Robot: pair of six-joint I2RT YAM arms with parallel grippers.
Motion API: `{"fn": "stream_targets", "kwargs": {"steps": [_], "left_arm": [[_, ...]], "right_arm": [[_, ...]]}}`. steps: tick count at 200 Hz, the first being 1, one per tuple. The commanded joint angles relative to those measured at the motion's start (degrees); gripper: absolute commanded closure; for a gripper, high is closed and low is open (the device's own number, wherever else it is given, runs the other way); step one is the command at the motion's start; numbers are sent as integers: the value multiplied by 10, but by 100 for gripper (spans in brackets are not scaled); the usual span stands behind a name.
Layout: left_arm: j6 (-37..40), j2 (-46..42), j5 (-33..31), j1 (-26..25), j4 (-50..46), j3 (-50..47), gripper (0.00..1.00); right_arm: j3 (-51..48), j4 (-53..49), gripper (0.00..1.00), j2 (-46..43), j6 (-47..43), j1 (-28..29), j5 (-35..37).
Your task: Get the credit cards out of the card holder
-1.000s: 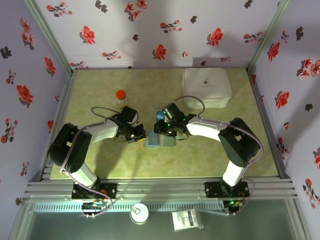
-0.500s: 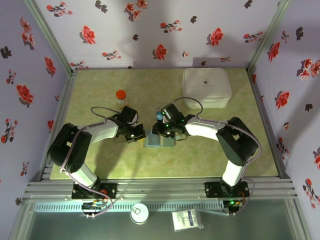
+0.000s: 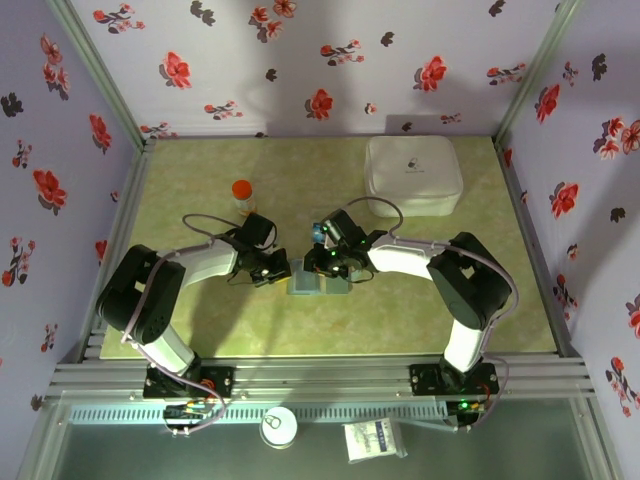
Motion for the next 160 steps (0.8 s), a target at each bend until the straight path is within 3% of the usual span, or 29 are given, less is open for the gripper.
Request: {"fn": "stream_targets", "kwargs": {"steps": [1, 160], "left_arm": [[17, 10, -6, -2, -12, -2, 98], [26, 19, -8, -2, -29, 10, 98]], "right_arm": [[0, -12, 74, 12, -1, 4, -1], [-1, -64, 75, 9, -27, 4, 34]]}}
